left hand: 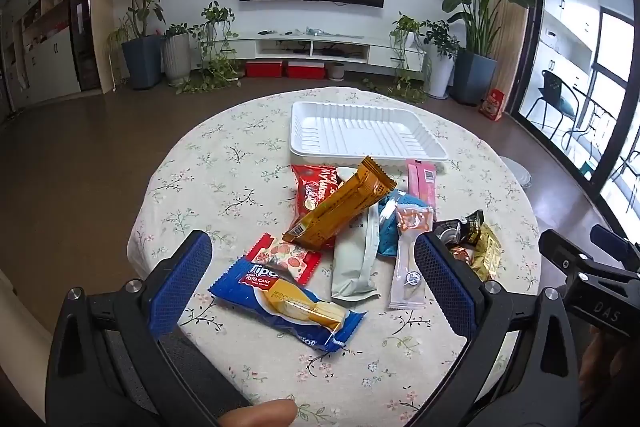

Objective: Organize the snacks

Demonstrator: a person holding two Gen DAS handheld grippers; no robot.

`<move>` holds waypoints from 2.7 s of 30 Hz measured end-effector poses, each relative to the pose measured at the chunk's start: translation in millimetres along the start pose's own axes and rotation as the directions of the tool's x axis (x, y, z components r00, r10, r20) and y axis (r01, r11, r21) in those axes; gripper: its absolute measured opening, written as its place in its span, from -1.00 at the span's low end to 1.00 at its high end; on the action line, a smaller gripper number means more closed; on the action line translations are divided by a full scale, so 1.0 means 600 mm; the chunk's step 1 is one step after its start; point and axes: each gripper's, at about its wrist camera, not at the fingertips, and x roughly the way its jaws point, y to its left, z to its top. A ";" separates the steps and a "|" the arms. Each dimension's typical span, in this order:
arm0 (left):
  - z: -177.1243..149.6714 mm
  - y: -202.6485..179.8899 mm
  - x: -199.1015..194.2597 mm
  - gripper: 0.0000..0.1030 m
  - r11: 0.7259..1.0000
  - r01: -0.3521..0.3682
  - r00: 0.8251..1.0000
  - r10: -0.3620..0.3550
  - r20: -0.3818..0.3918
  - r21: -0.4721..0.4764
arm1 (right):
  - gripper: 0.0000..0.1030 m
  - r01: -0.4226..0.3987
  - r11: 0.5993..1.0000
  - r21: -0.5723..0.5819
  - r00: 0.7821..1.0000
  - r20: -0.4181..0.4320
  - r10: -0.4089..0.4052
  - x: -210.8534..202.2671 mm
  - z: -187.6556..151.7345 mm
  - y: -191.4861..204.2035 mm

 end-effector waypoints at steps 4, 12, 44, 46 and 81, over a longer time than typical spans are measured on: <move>-0.003 0.002 0.002 0.99 1.000 -0.009 1.000 0.009 0.002 0.011 | 1.00 0.003 1.000 -0.002 1.000 0.002 -0.003 0.000 0.000 0.000; -0.011 -0.001 0.011 0.99 0.999 -0.027 1.000 0.027 -0.012 0.025 | 1.00 0.001 1.000 -0.008 1.000 -0.011 -0.001 0.001 -0.005 0.007; -0.020 0.000 0.021 0.99 1.000 -0.017 0.999 0.018 -0.028 0.025 | 1.00 0.006 1.000 -0.016 1.000 -0.022 -0.006 0.004 -0.009 0.007; -0.020 0.000 0.021 0.99 1.000 -0.017 0.999 0.018 -0.029 0.024 | 1.00 0.007 1.000 -0.017 1.000 -0.022 -0.007 0.004 -0.009 0.008; -0.026 -0.002 0.021 0.99 1.000 -0.019 0.999 0.020 -0.031 0.024 | 1.00 0.009 1.000 -0.023 0.999 -0.032 -0.009 0.007 -0.015 0.013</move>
